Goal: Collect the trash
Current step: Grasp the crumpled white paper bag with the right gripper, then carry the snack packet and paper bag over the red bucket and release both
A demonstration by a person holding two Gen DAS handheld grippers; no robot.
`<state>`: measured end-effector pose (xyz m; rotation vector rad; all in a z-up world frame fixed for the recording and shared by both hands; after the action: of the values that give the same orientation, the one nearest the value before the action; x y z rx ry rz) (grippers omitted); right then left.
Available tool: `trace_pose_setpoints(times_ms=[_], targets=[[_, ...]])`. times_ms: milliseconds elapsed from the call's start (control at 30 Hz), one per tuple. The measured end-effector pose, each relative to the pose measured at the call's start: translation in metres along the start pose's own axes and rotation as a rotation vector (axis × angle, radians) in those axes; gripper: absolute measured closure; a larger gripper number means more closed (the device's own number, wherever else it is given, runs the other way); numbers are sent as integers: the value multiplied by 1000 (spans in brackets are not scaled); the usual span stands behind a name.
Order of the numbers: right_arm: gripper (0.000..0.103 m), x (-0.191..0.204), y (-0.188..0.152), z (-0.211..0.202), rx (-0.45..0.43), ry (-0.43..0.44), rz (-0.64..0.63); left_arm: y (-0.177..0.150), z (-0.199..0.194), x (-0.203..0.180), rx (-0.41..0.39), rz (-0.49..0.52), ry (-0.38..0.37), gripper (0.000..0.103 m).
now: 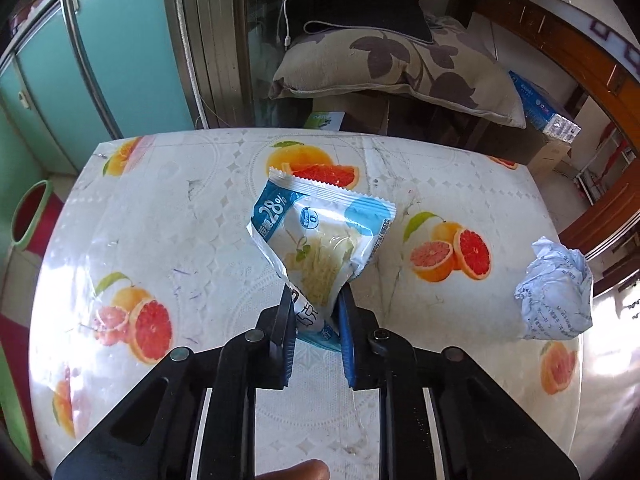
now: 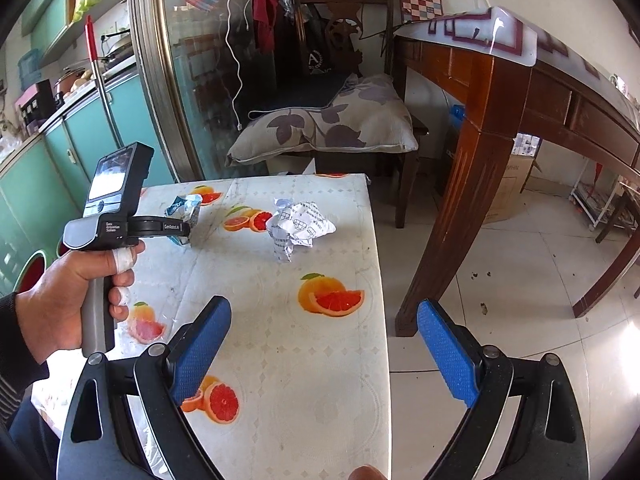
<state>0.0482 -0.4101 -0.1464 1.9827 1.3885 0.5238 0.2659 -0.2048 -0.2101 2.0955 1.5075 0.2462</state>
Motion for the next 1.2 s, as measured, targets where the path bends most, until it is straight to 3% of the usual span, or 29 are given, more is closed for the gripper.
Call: trace_pose_setpoints(times_ms=[300, 467, 633, 933, 967, 1000, 1033, 1200], targets=[[8, 33, 37, 52, 23, 15, -43, -10, -71, 4, -135, 142, 31, 86], [8, 48, 51, 104, 74, -33, -59, -22, -111, 12, -188, 172, 14, 86], [6, 54, 61, 144, 95, -105, -86, -38, -135, 27, -194, 171, 8, 86], [4, 51, 64, 190, 159, -77, -53, -58, -166, 45, -202, 149, -13, 86], [10, 50, 64, 191, 160, -76, -52, -59, -168, 48, -201, 142, -14, 86], [36, 50, 63, 191, 162, -77, -56, -60, -170, 50, -203, 137, -14, 86], [47, 50, 63, 193, 167, -88, -66, -61, -172, 53, -206, 135, -9, 86], [49, 47, 60, 185, 170, -86, -73, -68, -183, 68, -220, 126, 13, 86]])
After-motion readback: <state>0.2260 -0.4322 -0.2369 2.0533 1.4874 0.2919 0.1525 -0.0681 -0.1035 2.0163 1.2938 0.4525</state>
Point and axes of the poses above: each gripper's, at about its wrist camera, not at the fingertips, and z roughly the way its jaws point, x to its left, y to its top, the point moved 1 cm from there along z, roughly the way its jaws point, and after that the axes turned 7 degrees about -y, right-handed, at the moved point
